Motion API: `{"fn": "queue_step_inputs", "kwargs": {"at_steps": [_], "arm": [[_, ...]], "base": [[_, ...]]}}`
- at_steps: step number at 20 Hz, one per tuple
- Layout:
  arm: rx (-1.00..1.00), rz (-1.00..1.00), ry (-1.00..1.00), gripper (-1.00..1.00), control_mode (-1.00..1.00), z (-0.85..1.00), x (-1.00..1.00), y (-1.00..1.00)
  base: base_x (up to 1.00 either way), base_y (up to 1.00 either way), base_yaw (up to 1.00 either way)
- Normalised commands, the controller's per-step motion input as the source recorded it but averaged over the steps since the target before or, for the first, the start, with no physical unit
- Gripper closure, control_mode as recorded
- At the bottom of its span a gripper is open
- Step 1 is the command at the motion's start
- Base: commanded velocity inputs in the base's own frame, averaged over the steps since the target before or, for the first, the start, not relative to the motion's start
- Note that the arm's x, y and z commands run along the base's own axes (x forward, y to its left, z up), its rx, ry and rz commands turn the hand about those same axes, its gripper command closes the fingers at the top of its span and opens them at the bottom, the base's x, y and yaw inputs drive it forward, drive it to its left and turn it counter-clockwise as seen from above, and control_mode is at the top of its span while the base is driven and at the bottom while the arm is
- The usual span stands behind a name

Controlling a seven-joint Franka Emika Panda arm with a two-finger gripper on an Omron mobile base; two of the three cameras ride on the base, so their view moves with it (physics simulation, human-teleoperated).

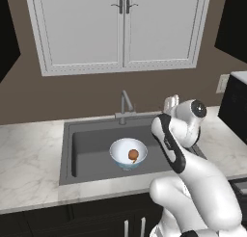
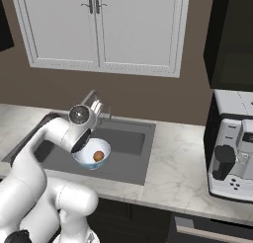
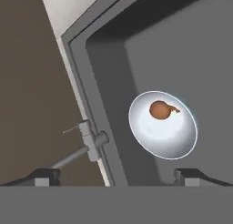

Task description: Pick the onion from the cabinet and place it in the bowl. Then pick the bowl and place it in the sink. Then turn on the sink facuet.

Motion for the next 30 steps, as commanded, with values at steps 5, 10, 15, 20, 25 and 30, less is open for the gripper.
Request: {"fn": "queue_step_inputs", "kwargs": {"at_steps": [5,10,15,20,25,30], "arm": [[0.6,-0.43,0.0,-1.0,-1.0,0.04,0.32,0.0],[0.66,-0.25,0.0,-1.0,-1.0,-0.41,0.59,-0.05],[0.55,-0.09,-0.09,-1.0,-1.0,-0.1,0.71,-0.11],[0.21,0.0,-0.09,-1.0,-1.0,-0.07,0.39,-0.01],[0.06,0.1,-0.08,-1.0,-1.0,-0.37,0.09,0.0],[0.08,0.02,-0.07,-1.0,-1.0,-0.09,0.26,0.0]], "base": [[0.0,0.0,0.0],[0.0,0.0,0.0],[0.0,0.0,0.0],[0.0,0.0,0.0],[0.0,0.0,0.0],[0.0,0.0,0.0]]}}
